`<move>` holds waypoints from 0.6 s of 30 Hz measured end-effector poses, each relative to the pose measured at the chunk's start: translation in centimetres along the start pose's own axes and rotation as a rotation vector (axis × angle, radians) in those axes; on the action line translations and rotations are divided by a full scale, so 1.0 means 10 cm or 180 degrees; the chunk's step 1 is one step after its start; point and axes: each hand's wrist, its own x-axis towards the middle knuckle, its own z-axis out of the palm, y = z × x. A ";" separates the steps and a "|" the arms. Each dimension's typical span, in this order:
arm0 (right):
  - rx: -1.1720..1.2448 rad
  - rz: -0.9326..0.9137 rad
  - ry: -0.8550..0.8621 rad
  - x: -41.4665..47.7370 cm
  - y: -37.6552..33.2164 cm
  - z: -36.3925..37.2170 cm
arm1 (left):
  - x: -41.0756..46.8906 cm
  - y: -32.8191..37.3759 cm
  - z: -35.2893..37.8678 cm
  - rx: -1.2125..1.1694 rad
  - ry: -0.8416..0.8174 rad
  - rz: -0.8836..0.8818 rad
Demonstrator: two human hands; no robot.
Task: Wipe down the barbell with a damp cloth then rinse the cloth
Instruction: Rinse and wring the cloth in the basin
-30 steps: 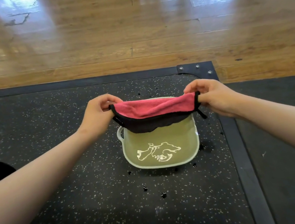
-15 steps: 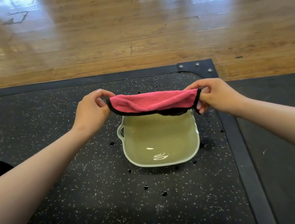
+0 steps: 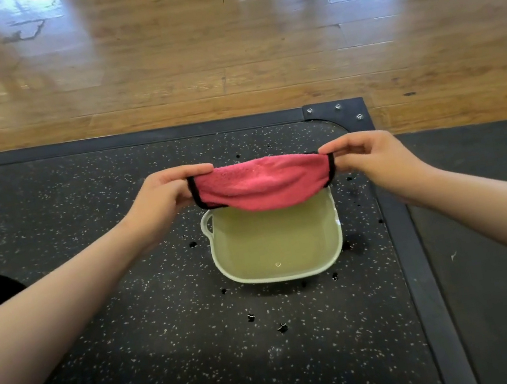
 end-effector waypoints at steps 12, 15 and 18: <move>0.0437 0.0182 0.0162 0.01 -0.01 0.03 | -0.02 -0.01 -0.02 -0.0079 0.0457 -0.0162; 0.0180 0.0272 0.0065 0.00 -0.04 0.04 | -0.02 -0.02 0.01 0.0586 0.0650 -0.0049; -0.0194 0.0316 0.0147 0.01 -0.04 0.08 | -0.02 -0.01 0.05 0.1305 0.0920 0.0169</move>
